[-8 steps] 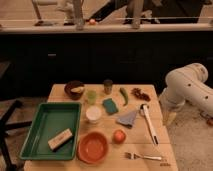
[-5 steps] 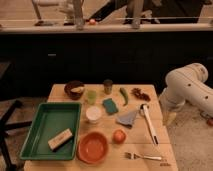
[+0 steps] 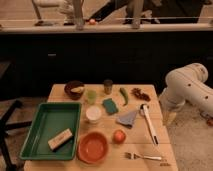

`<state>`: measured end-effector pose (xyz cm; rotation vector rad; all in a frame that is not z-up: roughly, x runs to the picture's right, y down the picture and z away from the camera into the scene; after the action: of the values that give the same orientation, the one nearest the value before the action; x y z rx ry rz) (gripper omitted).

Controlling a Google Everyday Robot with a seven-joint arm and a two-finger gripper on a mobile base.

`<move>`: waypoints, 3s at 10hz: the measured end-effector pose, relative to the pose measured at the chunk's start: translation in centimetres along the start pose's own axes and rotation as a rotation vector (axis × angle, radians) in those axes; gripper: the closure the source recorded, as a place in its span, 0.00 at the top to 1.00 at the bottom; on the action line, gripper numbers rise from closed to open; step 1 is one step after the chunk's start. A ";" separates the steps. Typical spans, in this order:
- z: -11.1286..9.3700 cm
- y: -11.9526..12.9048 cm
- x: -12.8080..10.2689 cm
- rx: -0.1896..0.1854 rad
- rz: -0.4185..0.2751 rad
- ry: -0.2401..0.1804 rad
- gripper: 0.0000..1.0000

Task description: Place banana in red bowl

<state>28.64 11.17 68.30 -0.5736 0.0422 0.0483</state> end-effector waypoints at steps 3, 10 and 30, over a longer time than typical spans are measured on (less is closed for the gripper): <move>0.0 0.0 0.0 0.000 0.000 0.000 0.80; 0.0 0.0 0.0 0.000 0.000 0.000 0.80; -2.0 -5.3 -8.5 0.077 0.031 -0.042 0.80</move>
<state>20.38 5.38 69.96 -0.4944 0.0126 0.0883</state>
